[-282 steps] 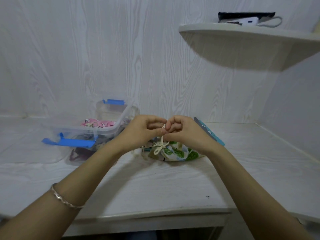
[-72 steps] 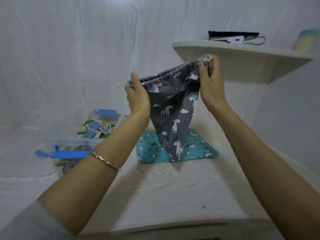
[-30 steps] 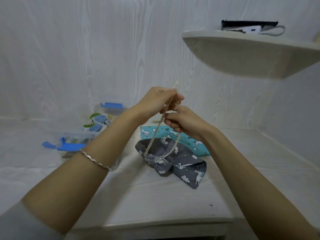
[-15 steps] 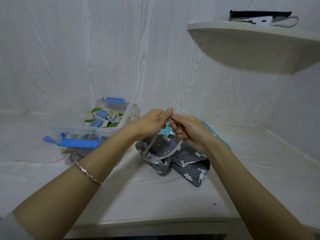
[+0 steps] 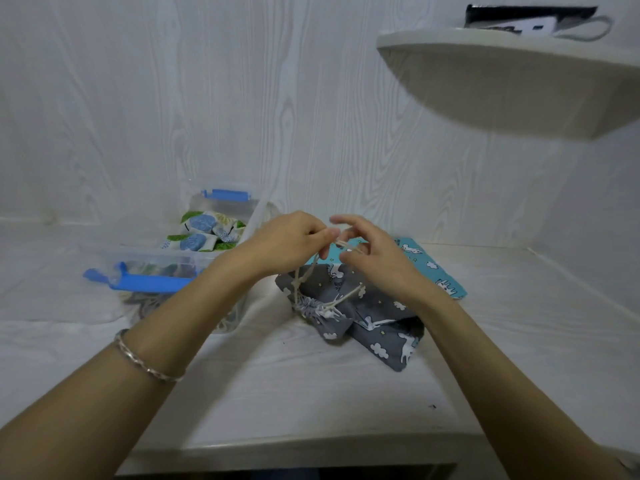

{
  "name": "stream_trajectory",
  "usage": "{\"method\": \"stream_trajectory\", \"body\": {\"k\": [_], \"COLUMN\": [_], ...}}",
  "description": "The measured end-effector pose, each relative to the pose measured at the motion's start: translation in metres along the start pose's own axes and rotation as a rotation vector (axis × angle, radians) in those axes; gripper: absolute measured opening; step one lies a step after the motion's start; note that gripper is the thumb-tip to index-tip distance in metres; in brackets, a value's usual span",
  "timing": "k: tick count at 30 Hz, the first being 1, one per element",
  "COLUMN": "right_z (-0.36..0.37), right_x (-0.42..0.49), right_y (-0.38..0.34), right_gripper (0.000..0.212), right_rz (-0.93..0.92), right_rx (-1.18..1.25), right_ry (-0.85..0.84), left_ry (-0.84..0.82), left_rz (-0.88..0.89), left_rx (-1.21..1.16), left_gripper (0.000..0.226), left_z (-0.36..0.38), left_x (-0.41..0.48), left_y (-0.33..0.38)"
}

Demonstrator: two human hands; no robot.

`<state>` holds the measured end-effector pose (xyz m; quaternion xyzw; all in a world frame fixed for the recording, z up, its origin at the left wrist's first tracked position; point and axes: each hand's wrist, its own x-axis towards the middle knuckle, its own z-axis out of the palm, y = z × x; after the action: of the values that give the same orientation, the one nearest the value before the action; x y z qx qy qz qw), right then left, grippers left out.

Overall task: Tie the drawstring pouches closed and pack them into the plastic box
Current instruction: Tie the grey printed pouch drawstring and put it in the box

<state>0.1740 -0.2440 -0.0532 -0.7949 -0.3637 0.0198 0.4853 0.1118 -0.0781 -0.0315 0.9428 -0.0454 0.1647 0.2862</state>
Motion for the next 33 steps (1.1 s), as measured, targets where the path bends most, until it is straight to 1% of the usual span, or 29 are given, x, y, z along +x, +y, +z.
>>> {"method": "stream_trajectory", "body": {"k": [1, 2, 3, 6, 8, 11, 13, 15, 17, 19, 21, 24, 26, 27, 28, 29, 30, 31, 32, 33], "right_z": [0.002, 0.004, 0.004, 0.003, 0.002, 0.001, 0.001, 0.005, 0.009, 0.012, 0.012, 0.008, 0.004, 0.0, -0.004, -0.008, -0.01, -0.012, -0.013, -0.013], "right_x": [-0.001, -0.001, -0.002, -0.005, -0.006, -0.009, -0.013, -0.014, -0.012, -0.011, -0.009, -0.007, -0.005, -0.004, -0.002, -0.002, -0.002, -0.003, -0.003, -0.005], "right_y": [0.0, 0.0, -0.002, -0.005, -0.004, -0.007, -0.009, -0.011, -0.012, -0.013, -0.012, -0.006, -0.002, -0.001, 0.001, 0.003, 0.006, 0.009, 0.013, 0.016], "right_gripper": [0.036, 0.036, 0.036, 0.028, 0.024, 0.015, 0.008, 0.002, 0.013, 0.019, 0.024, 0.033, 0.036, 0.038, 0.039, 0.04, 0.04, 0.041, 0.042, 0.044], "right_rz": [-0.062, -0.085, -0.061, 0.067, 0.105, 0.121, 0.107, 0.102, 0.111, 0.082, 0.035, 0.004, 0.033, 0.065, 0.103, 0.136, 0.159, 0.173, 0.186, 0.206], "right_rx": [-0.076, -0.093, -0.043, 0.285, 0.429, 0.564, 0.551, 0.501, 0.418, 0.354, 0.389, 0.447, 0.577, 0.715, 0.883, 1.064, 1.219, 1.356, 1.438, 1.457], "right_ry": [-0.016, -0.035, -0.053, -0.157, -0.215, -0.302, -0.324, -0.269, -0.123, 0.029, 0.118, 0.222, 0.279, 0.284, 0.272, 0.255, 0.249, 0.254, 0.255, 0.243], "left_ry": [-0.019, -0.029, -0.033, -0.066, -0.059, -0.023, -0.02, -0.028, -0.045, -0.041, -0.018, 0.081, 0.195, 0.28, 0.363, 0.419, 0.421, 0.35, 0.219, 0.08], "left_rz": [0.006, 0.01, 0.018, 0.054, 0.059, 0.056, 0.056, 0.051, 0.04, 0.033, 0.006, -0.012, -0.006, -0.001, -0.007, -0.04, -0.095, -0.163, -0.222, -0.259], "left_rx": [-0.021, -0.041, -0.058, -0.126, -0.169, -0.165, -0.133, -0.147, -0.184, -0.2, -0.179, -0.105, 0.068, 0.135, 0.15, 0.07, -0.17, -0.544, -0.964, -1.332], "left_gripper": [0.047, 0.047, 0.048, 0.053, 0.05, 0.043, 0.041, 0.041, 0.043, 0.046, 0.051, 0.056, 0.048, 0.045, 0.046, 0.047, 0.047, 0.045, 0.043, 0.041], "left_z": [0.0, 0.0, -0.001, 0.001, 0.002, 0.003, 0.003, 0.003, 0.003, 0.002, 0.001, -0.002, -0.008, -0.011, -0.014, -0.017, -0.019, -0.02, -0.021, -0.022], "left_x": [0.0, 0.001, 0.002, 0.004, 0.005, 0.005, 0.006, 0.006, 0.006, 0.003, -0.001, -0.006, -0.007, -0.006, -0.006, -0.006, -0.005, -0.004, -0.003, -0.004], "left_y": [0.002, 0.003, 0.003, 0.001, 0.0, 0.001, 0.0, -0.002, 0.0, 0.002, 0.003, 0.007, 0.01, 0.01, 0.01, 0.008, 0.005, 0.006, 0.008, 0.009]}}
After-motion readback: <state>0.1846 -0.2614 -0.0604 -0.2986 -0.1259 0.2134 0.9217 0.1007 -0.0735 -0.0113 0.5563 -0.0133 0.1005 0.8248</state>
